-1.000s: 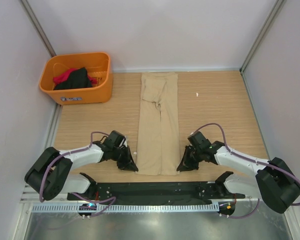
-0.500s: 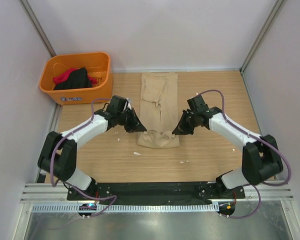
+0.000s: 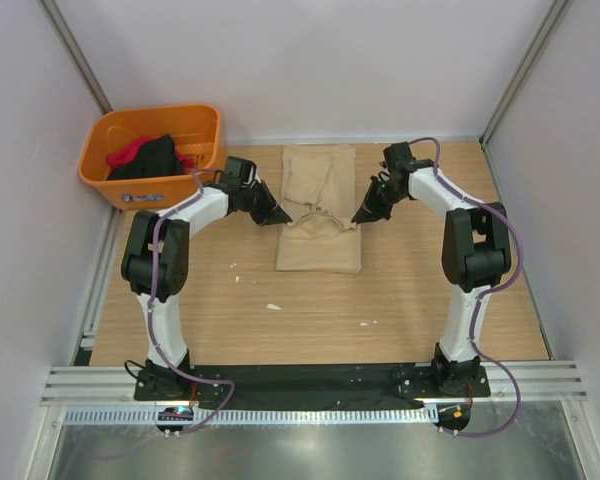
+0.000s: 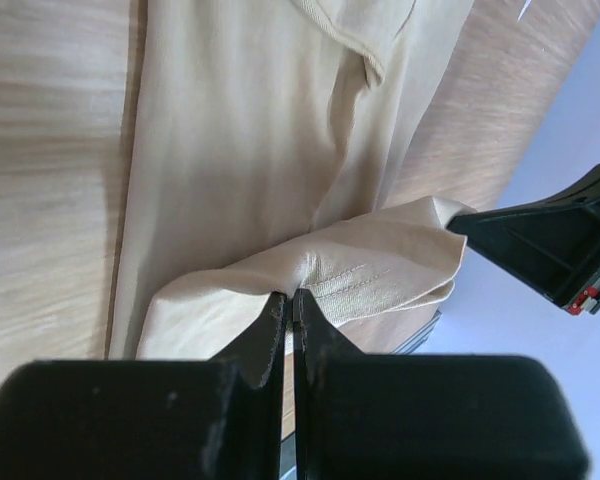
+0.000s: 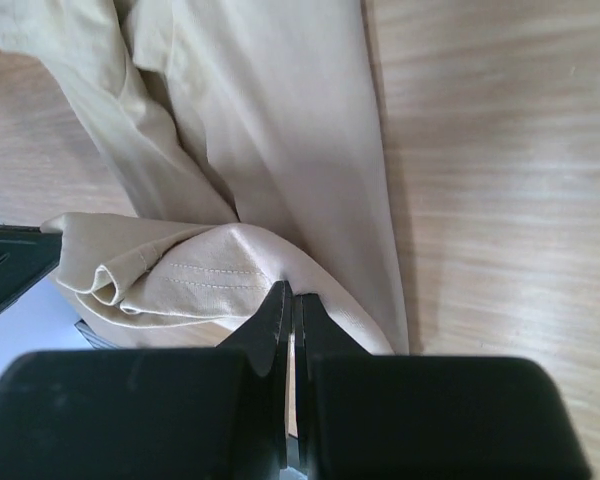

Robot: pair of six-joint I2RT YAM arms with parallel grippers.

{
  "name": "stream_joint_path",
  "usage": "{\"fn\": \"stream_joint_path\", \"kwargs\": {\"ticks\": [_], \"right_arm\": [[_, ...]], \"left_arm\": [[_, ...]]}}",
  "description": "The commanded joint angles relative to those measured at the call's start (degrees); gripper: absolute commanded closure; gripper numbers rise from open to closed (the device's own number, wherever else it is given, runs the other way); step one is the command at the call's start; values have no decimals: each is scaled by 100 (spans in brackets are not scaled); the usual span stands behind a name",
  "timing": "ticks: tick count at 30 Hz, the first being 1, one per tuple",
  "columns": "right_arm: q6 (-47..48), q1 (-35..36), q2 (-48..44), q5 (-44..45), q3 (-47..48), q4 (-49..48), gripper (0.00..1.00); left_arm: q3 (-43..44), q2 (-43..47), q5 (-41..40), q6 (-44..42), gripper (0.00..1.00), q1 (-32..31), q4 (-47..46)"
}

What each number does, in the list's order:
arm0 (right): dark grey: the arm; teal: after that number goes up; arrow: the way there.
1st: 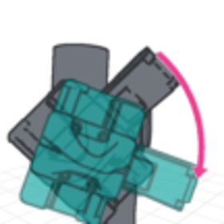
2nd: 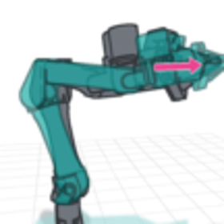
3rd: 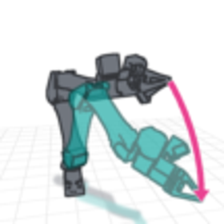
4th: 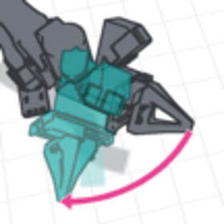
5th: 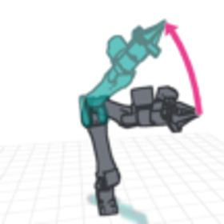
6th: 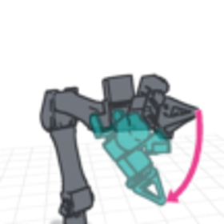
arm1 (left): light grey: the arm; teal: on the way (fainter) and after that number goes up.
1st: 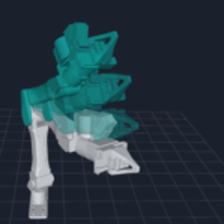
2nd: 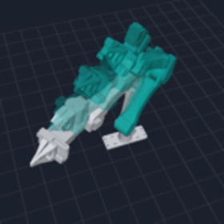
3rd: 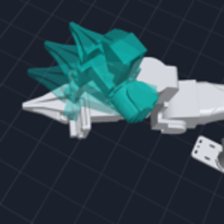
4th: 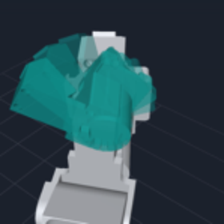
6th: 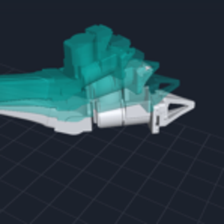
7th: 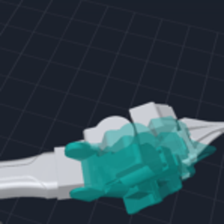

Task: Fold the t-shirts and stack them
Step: Fold the tshirt

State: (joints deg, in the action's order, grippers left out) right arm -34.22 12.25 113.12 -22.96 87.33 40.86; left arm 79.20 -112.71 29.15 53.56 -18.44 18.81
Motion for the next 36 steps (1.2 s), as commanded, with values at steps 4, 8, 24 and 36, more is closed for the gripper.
{"fn": "stream_joint_path", "kwargs": {"ticks": [4, 8, 24, 36], "right_arm": [[275, -100, 491, -516, 794, 220, 99], [301, -91, 685, -648, 1005, 203, 99], [179, -153, 1212, -517, 1479, 194, 87], [608, -408, 625, 705, 1507, 114, 48]], "left_arm": [[684, -392, 249, 32, 100, 138, 53], [641, -375, 188, 5, 100, 226, 167], [956, -867, -31, -74, 93, 358, 246], [1285, -218, -1140, -1233, 63, 262, 915]]}}
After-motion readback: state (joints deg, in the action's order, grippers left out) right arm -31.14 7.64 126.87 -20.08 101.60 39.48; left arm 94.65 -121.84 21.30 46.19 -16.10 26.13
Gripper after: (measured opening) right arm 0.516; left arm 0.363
